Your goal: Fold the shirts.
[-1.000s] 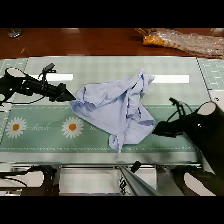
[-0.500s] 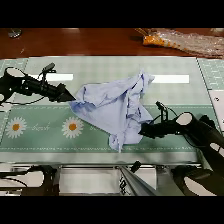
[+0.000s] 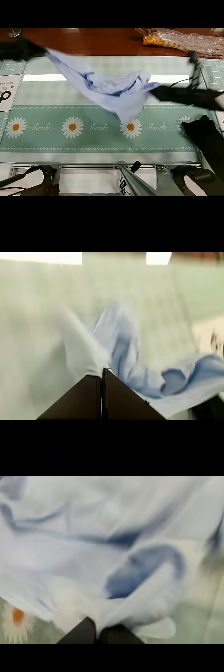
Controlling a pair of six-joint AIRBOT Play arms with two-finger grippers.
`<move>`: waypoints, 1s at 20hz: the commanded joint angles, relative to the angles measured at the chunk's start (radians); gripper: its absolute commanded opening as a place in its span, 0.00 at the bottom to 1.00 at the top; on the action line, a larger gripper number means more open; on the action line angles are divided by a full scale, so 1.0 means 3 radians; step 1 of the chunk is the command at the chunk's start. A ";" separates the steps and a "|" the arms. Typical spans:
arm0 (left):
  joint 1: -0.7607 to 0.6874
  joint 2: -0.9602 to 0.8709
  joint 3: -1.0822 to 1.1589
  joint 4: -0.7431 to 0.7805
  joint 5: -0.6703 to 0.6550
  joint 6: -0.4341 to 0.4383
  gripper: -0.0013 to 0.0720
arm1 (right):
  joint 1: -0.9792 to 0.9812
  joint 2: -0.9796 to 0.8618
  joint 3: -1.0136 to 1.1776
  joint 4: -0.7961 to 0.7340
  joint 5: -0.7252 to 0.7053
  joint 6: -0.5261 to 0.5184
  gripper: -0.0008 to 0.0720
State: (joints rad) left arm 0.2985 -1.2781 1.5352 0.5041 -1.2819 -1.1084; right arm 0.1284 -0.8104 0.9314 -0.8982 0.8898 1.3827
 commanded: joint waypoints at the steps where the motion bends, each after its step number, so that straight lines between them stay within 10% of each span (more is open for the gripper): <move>1: 0.0174 0.0547 0.0896 -0.0366 0.0530 0.0001 0.04 | -0.0324 0.0317 0.1236 -0.0647 0.0301 0.0242 0.03; 8: 0.0175 0.1527 0.1453 -0.0126 0.1325 0.0001 0.04 | -0.0422 0.0100 0.3012 -0.0810 0.0697 0.0561 0.03; 20: 0.0175 0.2159 0.1455 0.1175 0.0479 -0.0544 0.04 | -0.0422 0.0074 0.3775 -0.1356 0.1511 0.0601 0.03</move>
State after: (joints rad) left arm 0.3500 -0.6647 1.9697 0.7448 -0.9989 -1.2015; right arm 0.0021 -0.7937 2.0087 -1.2308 1.2411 1.5608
